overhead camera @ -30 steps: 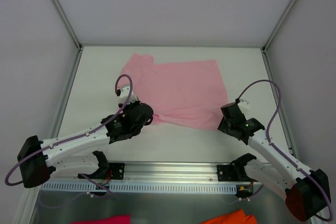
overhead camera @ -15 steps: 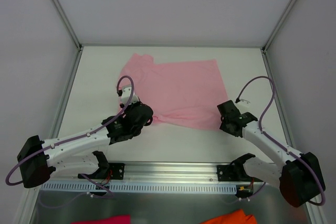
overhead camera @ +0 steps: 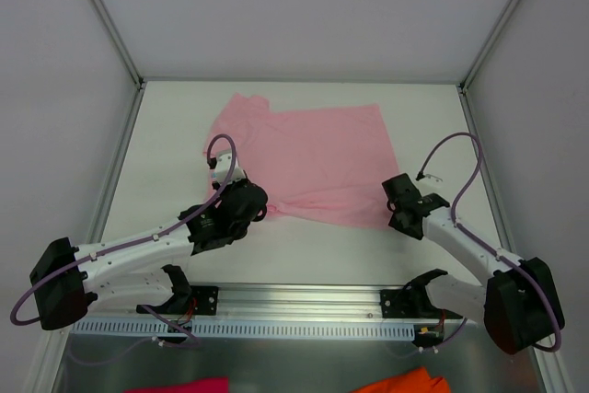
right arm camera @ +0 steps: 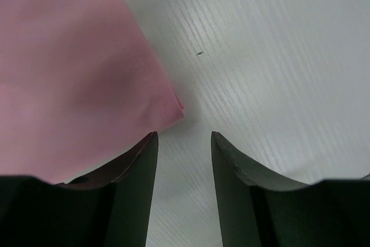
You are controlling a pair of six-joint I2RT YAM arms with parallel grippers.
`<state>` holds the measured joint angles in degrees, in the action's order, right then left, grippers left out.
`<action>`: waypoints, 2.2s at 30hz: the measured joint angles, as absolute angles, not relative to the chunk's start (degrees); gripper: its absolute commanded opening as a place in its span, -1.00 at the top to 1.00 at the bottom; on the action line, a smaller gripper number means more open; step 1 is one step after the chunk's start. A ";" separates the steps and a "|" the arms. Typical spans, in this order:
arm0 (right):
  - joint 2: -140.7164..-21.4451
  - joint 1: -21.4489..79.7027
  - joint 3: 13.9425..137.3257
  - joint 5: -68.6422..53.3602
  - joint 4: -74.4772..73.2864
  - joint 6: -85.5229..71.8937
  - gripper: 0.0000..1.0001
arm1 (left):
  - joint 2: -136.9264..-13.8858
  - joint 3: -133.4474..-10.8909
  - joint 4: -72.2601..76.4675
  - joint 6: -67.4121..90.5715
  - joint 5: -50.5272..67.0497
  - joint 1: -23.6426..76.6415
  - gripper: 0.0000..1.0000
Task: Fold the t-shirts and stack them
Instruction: Grap the side of the flattened tshirt closest away from the robot with both arms
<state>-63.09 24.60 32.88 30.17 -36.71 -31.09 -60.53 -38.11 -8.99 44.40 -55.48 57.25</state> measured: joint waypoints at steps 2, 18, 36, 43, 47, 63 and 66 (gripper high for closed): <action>-63.59 24.16 32.88 30.13 -36.36 -31.07 0.08 | -60.51 -37.95 -8.80 44.16 -55.46 57.25 1.00; -69.47 23.11 33.04 28.86 -33.50 -31.11 0.04 | -59.70 -37.43 -7.68 43.35 -54.41 57.25 1.00; -72.49 23.09 33.93 26.96 -30.20 -32.05 0.80 | -57.71 -36.03 -7.22 42.52 -54.15 57.25 1.00; -71.72 23.11 33.93 27.07 -30.30 -32.36 0.98 | -58.00 -36.03 -6.68 42.33 -54.15 57.25 1.00; -69.52 23.11 33.95 27.66 -31.00 -32.18 0.98 | -59.31 -36.07 -6.50 42.26 -54.19 57.25 1.00; -54.13 23.11 38.17 31.62 -35.88 -27.49 0.98 | -59.77 -47.64 -20.45 45.50 -60.25 57.25 1.00; -54.48 23.11 39.33 31.48 -35.83 -26.94 0.98 | -60.51 -50.61 -24.64 47.31 -61.52 57.25 1.00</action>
<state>-54.48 23.11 39.33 31.48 -35.83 -26.94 -60.51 -50.61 -24.64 47.31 -61.52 57.25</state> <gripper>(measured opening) 0.023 0.008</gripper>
